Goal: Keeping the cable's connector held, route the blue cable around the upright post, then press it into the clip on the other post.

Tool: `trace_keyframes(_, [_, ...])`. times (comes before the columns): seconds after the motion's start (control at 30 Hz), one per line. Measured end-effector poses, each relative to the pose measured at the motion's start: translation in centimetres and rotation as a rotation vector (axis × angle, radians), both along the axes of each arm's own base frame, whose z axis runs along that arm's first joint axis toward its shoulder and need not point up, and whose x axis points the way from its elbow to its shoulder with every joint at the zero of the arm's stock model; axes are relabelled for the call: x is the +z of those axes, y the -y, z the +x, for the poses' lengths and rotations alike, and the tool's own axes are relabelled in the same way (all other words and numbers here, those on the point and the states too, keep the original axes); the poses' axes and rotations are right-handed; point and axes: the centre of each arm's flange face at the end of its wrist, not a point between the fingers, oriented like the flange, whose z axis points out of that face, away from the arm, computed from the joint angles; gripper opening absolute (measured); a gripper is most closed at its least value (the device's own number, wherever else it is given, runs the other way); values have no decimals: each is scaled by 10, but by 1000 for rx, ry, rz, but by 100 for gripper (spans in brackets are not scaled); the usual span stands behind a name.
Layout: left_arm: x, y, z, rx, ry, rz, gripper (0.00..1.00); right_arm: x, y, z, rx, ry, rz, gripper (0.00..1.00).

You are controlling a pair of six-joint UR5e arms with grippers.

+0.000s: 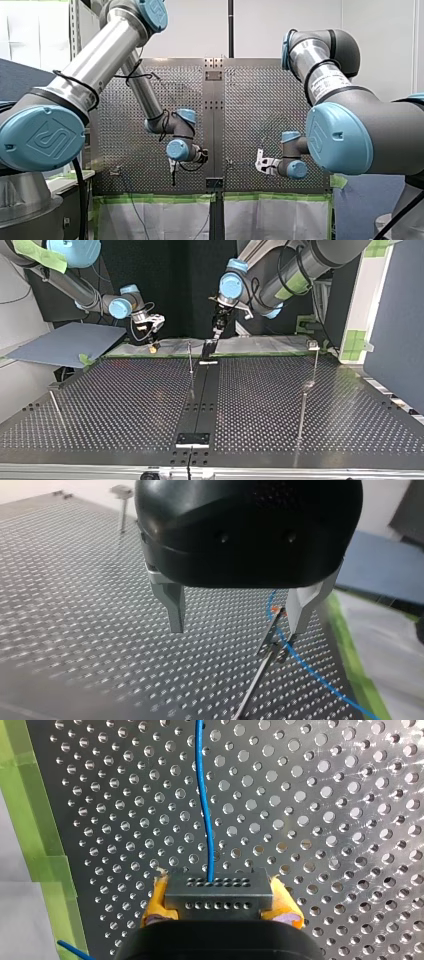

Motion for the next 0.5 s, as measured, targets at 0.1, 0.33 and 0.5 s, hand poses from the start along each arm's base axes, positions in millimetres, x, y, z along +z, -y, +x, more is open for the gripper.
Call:
trace_keyframes(0.1, [9, -8, -8, 31, 6, -14, 100, 0, 0, 0, 0, 0, 2, 0])
trace_keyframes(0.33, [29, -21, -31, 47, 36, -30, 100, -1, -1, 0, 0, -3, 7, 0])
trace_keyframes(0.5, [39, -28, -48, 41, 39, -24, 100, -1, -1, 0, 1, -3, 8, 0])
